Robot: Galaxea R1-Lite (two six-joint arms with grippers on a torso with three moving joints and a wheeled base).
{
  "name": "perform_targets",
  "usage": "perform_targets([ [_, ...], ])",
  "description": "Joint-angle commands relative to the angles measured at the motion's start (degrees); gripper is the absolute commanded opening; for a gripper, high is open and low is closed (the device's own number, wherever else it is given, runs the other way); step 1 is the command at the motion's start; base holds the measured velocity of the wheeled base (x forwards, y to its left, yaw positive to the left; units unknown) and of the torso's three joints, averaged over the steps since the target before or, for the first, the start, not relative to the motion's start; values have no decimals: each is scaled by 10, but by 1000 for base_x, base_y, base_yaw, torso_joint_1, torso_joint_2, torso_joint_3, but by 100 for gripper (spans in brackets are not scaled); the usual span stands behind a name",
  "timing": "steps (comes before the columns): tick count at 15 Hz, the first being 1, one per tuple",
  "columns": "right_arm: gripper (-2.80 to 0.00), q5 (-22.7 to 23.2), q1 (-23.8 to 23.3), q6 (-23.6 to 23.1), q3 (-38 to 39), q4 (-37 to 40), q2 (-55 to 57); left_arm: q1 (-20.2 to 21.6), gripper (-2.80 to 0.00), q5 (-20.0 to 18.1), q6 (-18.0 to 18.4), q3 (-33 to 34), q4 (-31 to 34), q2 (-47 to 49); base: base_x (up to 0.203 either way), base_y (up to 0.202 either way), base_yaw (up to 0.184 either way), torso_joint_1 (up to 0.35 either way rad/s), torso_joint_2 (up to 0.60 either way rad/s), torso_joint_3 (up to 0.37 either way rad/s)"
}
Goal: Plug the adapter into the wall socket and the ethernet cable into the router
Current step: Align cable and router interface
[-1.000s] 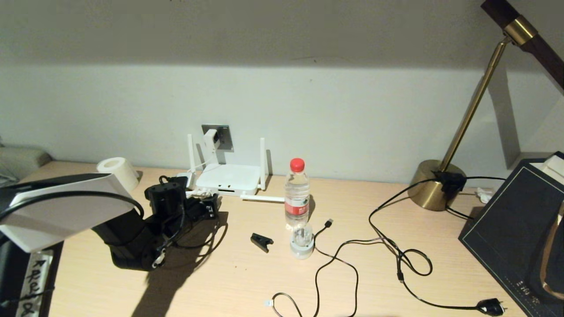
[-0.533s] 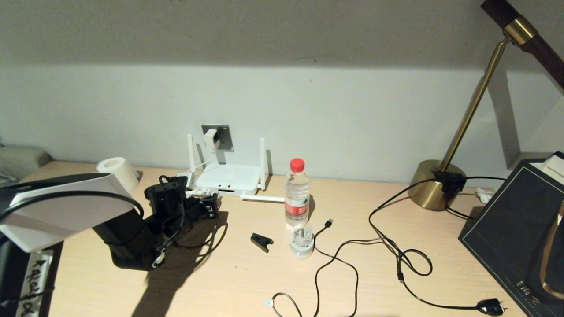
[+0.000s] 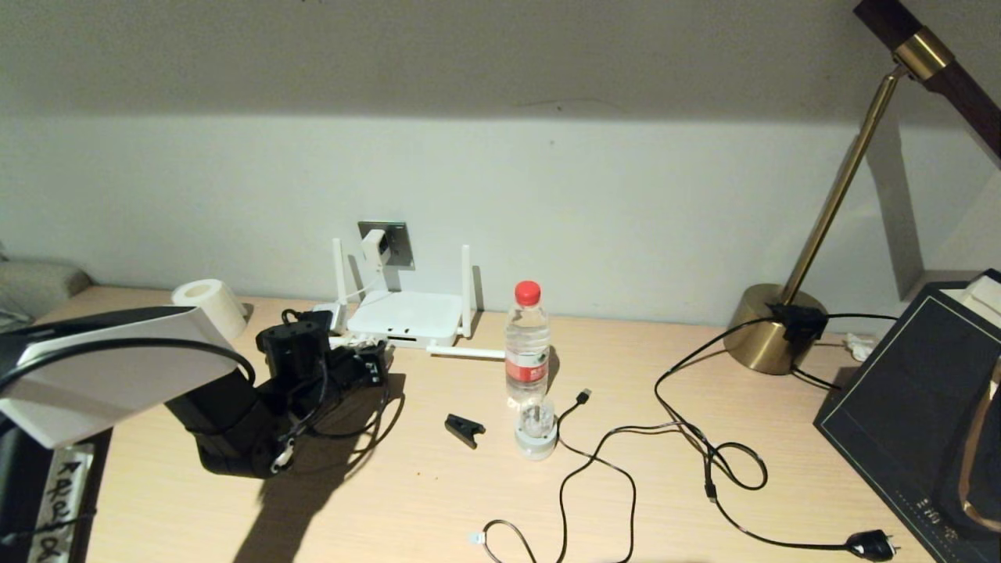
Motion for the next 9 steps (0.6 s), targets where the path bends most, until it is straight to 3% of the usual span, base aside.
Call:
perform_targets([
  [1, -280, 0, 0, 0, 19, -1, 1, 0, -280, 0, 0, -1, -4, 1, 0, 0, 0, 0, 0, 0],
  [9, -280, 0, 0, 0, 19, -1, 1, 1, -280, 0, 0, -5, -4, 6, 0, 0, 0, 0, 0, 0],
])
